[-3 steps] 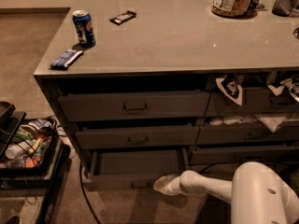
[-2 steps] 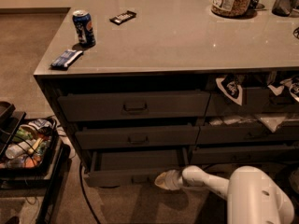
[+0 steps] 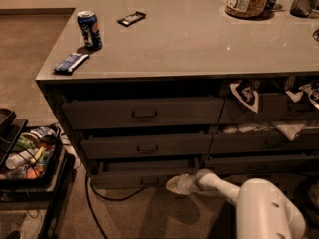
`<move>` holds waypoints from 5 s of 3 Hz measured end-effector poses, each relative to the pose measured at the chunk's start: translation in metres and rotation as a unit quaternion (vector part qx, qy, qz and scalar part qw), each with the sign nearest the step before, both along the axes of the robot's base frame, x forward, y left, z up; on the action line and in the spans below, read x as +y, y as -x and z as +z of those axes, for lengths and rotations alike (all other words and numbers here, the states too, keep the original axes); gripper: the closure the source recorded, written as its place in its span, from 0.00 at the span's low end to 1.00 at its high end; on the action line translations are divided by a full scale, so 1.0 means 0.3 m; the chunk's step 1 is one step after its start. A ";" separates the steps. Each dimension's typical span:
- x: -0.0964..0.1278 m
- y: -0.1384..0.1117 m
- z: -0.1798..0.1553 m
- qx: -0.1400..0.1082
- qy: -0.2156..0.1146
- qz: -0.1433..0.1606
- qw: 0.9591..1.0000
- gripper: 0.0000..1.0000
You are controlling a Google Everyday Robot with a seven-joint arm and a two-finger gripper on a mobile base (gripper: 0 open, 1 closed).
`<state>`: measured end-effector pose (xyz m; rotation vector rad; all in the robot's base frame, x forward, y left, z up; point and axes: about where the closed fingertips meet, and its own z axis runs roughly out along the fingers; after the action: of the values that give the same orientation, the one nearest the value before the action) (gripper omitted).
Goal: Close bottom drawer
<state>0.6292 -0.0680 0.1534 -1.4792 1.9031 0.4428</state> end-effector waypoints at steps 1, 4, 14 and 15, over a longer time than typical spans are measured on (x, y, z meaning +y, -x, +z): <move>-0.002 -0.102 -0.030 0.004 -0.013 0.005 1.000 1.00; 0.045 -0.249 -0.076 -0.057 -0.002 0.044 0.997 1.00; -0.094 0.387 0.632 -0.040 0.103 -0.039 0.993 1.00; -0.094 0.447 0.678 -0.052 0.119 -0.049 0.990 1.00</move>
Offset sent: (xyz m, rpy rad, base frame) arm 0.0963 -0.0242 -0.0087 0.0400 -0.0246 -0.0187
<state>0.4950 -0.0963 0.3568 -1.5175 1.9877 0.0918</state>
